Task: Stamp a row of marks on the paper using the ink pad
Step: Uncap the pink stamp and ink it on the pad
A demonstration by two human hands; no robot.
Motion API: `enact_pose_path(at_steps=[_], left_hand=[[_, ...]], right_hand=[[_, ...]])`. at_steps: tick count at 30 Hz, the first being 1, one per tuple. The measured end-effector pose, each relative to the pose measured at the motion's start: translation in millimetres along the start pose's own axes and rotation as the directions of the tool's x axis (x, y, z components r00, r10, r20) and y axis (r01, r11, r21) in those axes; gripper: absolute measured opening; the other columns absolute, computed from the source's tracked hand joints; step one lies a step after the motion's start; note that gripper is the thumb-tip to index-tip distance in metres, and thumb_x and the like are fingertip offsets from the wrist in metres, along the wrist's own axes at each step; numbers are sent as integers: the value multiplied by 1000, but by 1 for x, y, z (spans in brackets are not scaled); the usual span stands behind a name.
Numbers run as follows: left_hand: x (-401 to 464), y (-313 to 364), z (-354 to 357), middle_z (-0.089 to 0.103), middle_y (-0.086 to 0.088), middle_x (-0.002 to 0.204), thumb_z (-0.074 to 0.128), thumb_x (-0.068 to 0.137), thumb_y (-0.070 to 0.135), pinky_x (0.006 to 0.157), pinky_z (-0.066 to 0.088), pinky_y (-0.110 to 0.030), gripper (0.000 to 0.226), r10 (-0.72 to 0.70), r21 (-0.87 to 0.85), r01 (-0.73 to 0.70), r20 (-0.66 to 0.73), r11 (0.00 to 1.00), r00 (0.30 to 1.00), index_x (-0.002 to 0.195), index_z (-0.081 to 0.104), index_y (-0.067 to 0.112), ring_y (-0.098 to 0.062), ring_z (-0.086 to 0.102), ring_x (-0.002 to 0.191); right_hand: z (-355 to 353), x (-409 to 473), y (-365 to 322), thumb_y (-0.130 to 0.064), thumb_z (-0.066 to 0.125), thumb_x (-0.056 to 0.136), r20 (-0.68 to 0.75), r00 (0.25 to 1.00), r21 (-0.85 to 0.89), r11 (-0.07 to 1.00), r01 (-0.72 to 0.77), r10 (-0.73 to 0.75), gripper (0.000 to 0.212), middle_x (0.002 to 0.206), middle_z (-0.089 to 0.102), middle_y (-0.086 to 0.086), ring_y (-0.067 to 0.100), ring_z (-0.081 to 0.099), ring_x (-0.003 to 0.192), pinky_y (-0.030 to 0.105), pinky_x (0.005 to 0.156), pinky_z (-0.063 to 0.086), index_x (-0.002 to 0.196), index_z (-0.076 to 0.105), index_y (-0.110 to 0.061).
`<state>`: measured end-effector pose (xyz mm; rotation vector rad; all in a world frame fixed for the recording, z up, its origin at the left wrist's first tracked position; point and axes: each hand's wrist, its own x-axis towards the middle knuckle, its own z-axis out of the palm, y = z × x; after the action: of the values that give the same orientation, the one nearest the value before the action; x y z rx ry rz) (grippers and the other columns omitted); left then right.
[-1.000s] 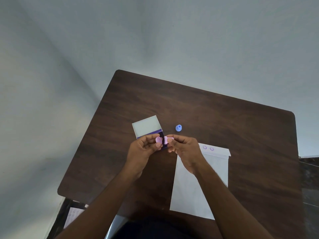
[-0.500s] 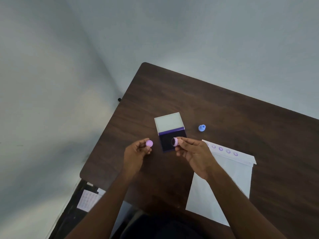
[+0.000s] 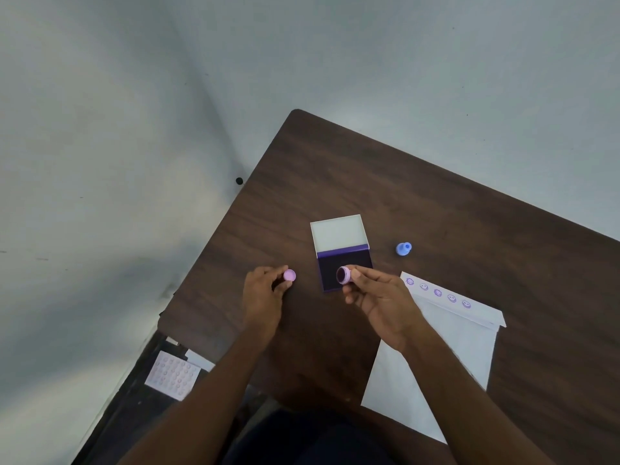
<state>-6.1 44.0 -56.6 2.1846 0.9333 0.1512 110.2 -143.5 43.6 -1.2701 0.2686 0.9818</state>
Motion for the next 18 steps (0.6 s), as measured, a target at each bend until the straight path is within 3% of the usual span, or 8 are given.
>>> enact_pose_path(at_steps=[6, 12, 15, 18], left_hand=[[-1, -3, 1, 64, -4, 107, 74, 83, 24, 79, 38, -17, 36, -57, 23, 57, -25, 998, 998, 118, 70, 19, -16, 50, 97], [-2, 22, -17, 66, 3, 101, 74, 83, 30, 81, 52, -24, 36, -119, -180, 120, 15, 976, 993, 118, 69, 23, -11, 61, 90], [-14, 53, -31, 69, 13, 96, 75, 82, 23, 81, 55, -21, 32, -22, -276, 48, 97, 960, 995, 113, 71, 29, -1, 64, 87], [-27, 93, -45, 70, 10, 102, 79, 75, 21, 79, 53, -13, 38, 173, -414, -113, 108, 903, 979, 112, 71, 24, -2, 66, 93]], right_hand=[[4, -2, 0, -6, 54, 95, 0, 1000, 28, 1000, -9, 9, 22, 94, 69, 17, 21, 64, 73, 27, 65, 56, 111, 68, -2], [10, -9, -7, -10, 54, 95, 109, 994, 137, 990, -11, -4, 25, 90, 68, 14, 19, 61, 74, 29, 65, 53, 113, 67, 0], [13, -13, -11, -13, 57, 92, 171, 985, 297, 953, -54, 3, 26, 92, 67, 14, 19, 62, 77, 31, 71, 54, 113, 67, 0], [13, -16, -12, -11, 58, 89, 215, 977, 477, 872, -111, 7, 32, 93, 62, 18, 21, 58, 76, 33, 73, 55, 116, 61, 6]])
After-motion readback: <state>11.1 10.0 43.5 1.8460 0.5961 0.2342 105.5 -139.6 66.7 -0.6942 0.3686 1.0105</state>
